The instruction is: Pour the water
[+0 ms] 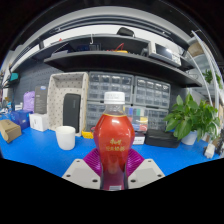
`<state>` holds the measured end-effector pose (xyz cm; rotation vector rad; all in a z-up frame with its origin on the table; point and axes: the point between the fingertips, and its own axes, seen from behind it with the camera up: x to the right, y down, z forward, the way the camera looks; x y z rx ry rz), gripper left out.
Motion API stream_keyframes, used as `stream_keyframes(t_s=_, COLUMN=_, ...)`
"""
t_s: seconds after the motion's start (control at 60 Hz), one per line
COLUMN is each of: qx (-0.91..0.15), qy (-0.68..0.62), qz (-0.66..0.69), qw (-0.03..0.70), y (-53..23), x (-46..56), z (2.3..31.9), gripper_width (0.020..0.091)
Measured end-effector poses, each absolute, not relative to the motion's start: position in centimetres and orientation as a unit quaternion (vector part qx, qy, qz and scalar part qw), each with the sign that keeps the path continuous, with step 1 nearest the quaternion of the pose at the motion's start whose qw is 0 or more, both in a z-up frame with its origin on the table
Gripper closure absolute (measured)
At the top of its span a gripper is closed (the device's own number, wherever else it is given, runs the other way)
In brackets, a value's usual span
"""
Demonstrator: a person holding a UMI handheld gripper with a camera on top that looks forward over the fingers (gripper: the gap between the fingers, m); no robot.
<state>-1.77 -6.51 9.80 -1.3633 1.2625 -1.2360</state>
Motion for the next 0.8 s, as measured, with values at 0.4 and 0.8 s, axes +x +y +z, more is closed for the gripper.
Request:
stream_keyframes(t_s=0.4, qx=-0.678, qy=0.351, qz=-0.581, qw=0.283, y=-4.8, x=2.7, z=11.0, gripper_width=0.0832)
stream_keyframes(t_s=0.8, qx=-0.74, qy=0.0, qz=-0.671, qw=-0.046, y=-2.2, x=13.4, z=15.7, gripper_width=0.0836)
